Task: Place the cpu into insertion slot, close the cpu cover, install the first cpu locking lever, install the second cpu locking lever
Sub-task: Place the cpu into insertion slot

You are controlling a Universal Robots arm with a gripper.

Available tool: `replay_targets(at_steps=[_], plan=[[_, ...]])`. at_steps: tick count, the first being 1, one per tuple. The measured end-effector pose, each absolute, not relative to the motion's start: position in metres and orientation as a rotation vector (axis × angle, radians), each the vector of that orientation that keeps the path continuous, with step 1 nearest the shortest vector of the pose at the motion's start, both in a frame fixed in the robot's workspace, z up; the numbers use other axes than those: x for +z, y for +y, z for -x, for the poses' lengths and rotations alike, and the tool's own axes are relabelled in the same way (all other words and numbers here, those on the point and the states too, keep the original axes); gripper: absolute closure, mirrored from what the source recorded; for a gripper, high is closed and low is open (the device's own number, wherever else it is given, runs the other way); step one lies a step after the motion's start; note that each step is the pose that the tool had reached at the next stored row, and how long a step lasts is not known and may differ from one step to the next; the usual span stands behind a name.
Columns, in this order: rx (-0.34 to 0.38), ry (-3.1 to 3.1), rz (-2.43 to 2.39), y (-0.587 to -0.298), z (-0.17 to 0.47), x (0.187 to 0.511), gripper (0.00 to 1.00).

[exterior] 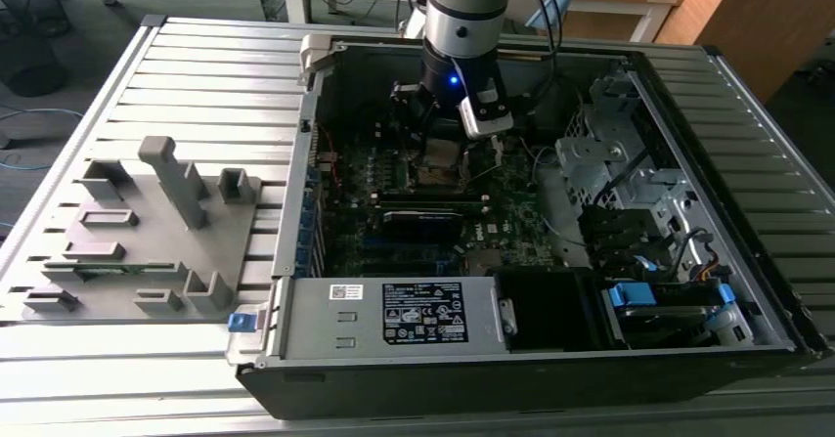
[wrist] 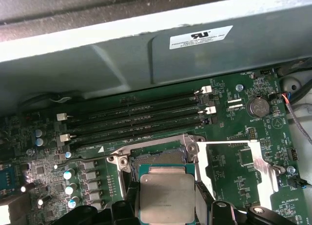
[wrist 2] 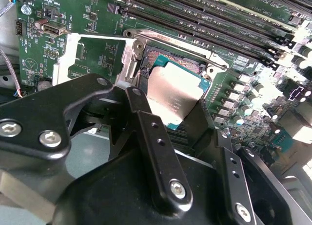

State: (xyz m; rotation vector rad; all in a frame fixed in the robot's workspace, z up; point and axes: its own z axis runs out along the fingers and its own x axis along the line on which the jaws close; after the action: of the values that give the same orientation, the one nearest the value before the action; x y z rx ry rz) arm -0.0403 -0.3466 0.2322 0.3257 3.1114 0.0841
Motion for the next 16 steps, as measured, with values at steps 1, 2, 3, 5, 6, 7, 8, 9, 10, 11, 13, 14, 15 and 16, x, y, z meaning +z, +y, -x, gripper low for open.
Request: replay_targets(at_steps=[1,2,3,5,6,7,8,9,10,11,13,14,15,16], plan=[[0.084,3.111,-0.326,-0.3466,0.0403,0.2320,0.46],[0.084,3.111,-0.326,-0.3466,0.0403,0.2320,0.46],[0.084,3.111,-0.326,-0.3466,0.0403,0.2320,0.46],[0.084,3.111,-0.326,-0.3466,0.0403,0.2320,0.46],[0.084,3.111,-0.326,-0.3466,0.0403,0.2320,0.46],[0.084,3.111,-0.326,-0.3466,0.0403,0.2319,0.46],[0.084,3.111,-0.326,-0.3466,0.0403,0.2318,0.46],[0.084,3.111,-0.326,-0.3466,0.0403,0.2316,0.46],[0.084,3.111,-0.326,-0.3466,0.0403,0.2317,0.46],[0.084,3.111,-0.326,-0.3466,0.0403,0.2316,0.46],[0.084,3.111,-0.326,-0.3466,0.0403,0.2317,0.46],[0.084,3.111,-0.326,-0.3466,0.0403,0.2316,0.46],[0.084,3.111,-0.326,-0.3466,0.0403,0.2316,0.46],[0.084,3.111,-0.326,-0.3466,0.0403,0.2316,0.46]])
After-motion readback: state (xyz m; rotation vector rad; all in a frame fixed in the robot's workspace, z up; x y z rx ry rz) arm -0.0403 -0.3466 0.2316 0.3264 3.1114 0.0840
